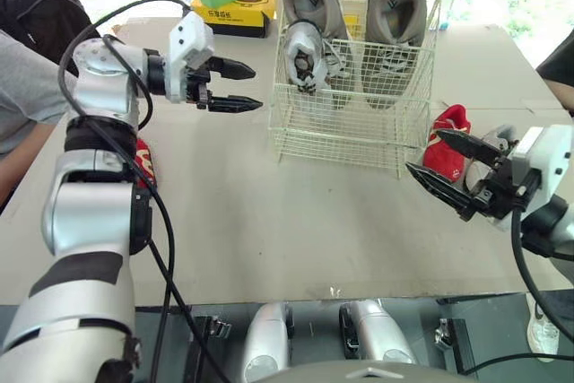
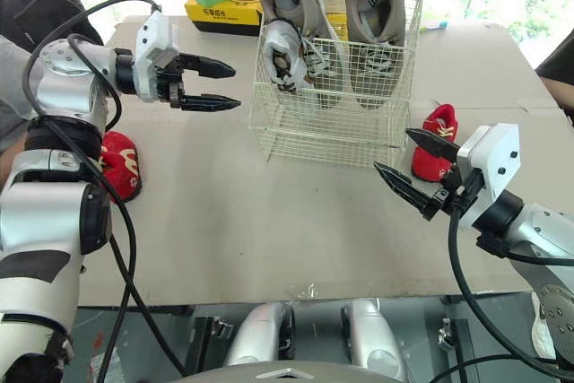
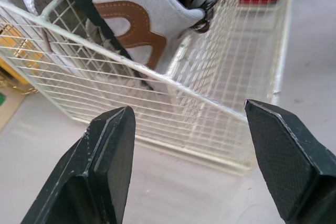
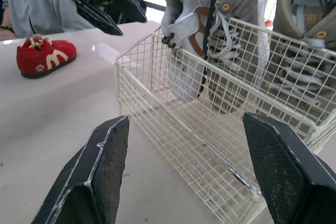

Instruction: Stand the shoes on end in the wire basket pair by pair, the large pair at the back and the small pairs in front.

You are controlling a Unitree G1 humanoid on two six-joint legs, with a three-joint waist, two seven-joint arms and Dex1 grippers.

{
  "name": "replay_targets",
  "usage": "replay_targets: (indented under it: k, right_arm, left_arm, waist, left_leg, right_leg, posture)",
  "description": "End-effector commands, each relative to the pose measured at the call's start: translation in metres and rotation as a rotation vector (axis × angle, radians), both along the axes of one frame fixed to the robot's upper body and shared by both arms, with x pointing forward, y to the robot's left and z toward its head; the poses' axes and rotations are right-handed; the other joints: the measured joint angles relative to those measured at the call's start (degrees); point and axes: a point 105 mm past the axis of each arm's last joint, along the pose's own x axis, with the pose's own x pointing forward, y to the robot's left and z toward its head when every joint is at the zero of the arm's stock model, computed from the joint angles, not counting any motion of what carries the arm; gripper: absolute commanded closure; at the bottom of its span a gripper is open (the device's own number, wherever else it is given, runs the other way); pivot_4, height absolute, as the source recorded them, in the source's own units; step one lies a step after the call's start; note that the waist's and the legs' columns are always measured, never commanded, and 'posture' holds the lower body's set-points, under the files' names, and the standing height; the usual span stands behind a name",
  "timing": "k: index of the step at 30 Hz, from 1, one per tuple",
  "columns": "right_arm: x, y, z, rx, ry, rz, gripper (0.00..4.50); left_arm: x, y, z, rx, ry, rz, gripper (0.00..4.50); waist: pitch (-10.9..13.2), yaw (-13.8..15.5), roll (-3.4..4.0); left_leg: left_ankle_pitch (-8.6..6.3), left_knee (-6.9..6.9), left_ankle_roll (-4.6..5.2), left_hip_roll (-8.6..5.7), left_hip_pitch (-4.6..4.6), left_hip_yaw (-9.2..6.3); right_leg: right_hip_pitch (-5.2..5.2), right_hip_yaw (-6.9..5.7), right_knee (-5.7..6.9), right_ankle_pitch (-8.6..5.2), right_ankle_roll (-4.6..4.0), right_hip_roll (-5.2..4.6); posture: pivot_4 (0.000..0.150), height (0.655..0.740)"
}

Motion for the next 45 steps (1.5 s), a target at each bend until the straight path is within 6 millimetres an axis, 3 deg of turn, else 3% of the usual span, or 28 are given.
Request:
replay_targets:
  k: [1,5,11,15,19,22,25,32,40,45]
  right_arm:
    - [0.01,-0.02,-0.008,-0.063,0.003,-0.126,1.24]
    - [0.02,-0.049,-0.025,-0.075,0.109,-0.26,1.24]
    - [0.058,-0.1,-0.038,-0.172,0.214,-0.49,1.24]
    - [0.066,-0.114,-0.039,-0.141,0.29,-0.525,1.24]
    - [0.076,-0.164,-0.032,-0.152,0.457,-0.775,1.24]
    - [0.072,-0.175,-0.035,-0.097,0.583,-0.765,1.24]
    - [0.082,-0.19,-0.036,-0.018,0.638,-0.821,1.24]
    - [0.101,-0.193,-0.052,0.087,0.74,-0.798,1.24]
    - [0.111,-0.206,-0.08,0.032,0.816,-0.845,1.24]
    - [0.113,-0.204,-0.085,0.009,0.827,-0.829,3.61]
  left_arm:
    - [-0.025,-0.015,0.023,-0.13,-0.048,-0.103,0.92]
    - [-0.06,-0.036,0.02,-0.277,0.045,-0.189,0.92]
    - [-0.117,-0.084,-0.027,-0.417,0.237,-0.23,0.92]
    - [-0.131,-0.098,-0.035,-0.438,0.264,-0.221,0.92]
    - [-0.154,-0.117,-0.045,-0.443,0.28,-0.257,0.92]
    - [-0.159,-0.12,-0.047,-0.441,0.279,-0.269,0.92]
    - [-0.161,-0.122,-0.046,-0.445,0.277,-0.275,0.92]
    - [-0.161,-0.124,-0.047,-0.444,0.264,-0.286,0.92]
    - [-0.161,-0.123,-0.051,-0.451,0.268,-0.277,0.92]
    - [-0.158,-0.12,-0.054,-0.451,0.263,-0.261,0.89]
  waist:
    - [0.0,0.02,0.0]
    - [0.0,0.07,0.0]
    - [-0.07,-0.31,0.12]
    - [-0.07,-0.02,0.11]
    - [-0.1,-0.17,0.2]
    - [-0.11,-0.07,0.16]
    - [-0.12,-0.12,0.16]
    - [-0.12,-0.46,0.17]
    - [-0.12,-0.33,0.17]
    - [-0.12,-0.33,0.17]
  left_leg:
    - [0.0,0.0,0.0,0.0,-0.01,-0.01]
    - [0.02,0.04,-0.04,0.22,0.0,0.01]
    - [0.0,0.08,-0.01,0.25,0.36,-0.05]
    - [0.0,0.07,-0.01,0.15,0.51,0.04]
    - [0.0,-0.02,0.0,0.07,0.7,0.11]
    - [-0.01,-0.1,0.02,-0.11,0.82,0.19]
    - [-0.02,-0.13,0.02,-0.11,0.88,0.15]
    - [-0.02,-0.14,0.03,-0.14,0.94,0.18]
    - [-0.02,-0.14,0.03,-0.15,0.92,0.2]
    - [-0.02,-0.14,0.03,-0.15,0.93,0.2]
  right_leg:
    - [0.0,0.0,-0.01,0.0,0.0,0.0]
    - [0.02,0.0,0.02,0.0,0.0,-0.04]
    - [0.27,0.32,0.06,0.0,0.02,-0.02]
    - [0.39,0.43,0.06,0.0,0.01,0.15]
    - [0.43,0.64,0.06,0.01,0.01,0.1]
    - [0.51,0.81,0.0,-0.02,0.05,-0.01]
    - [0.57,0.83,-0.02,-0.02,0.05,0.03]
    - [0.57,0.84,-0.01,-0.02,0.05,0.06]
    - [0.57,0.83,-0.04,-0.02,0.05,0.05]
    - [0.57,0.82,-0.04,-0.02,0.06,0.05]
  posture:
    - [0.15,0.74]
    - [0.15,0.74]
    - [0.15,0.74]
    - [0.15,0.74]
    - [0.15,0.74]
    - [0.15,0.74]
    - [0.15,0.74]
    - [0.15,0.74]
    - [0.15,0.74]
    - [0.15,0.74]
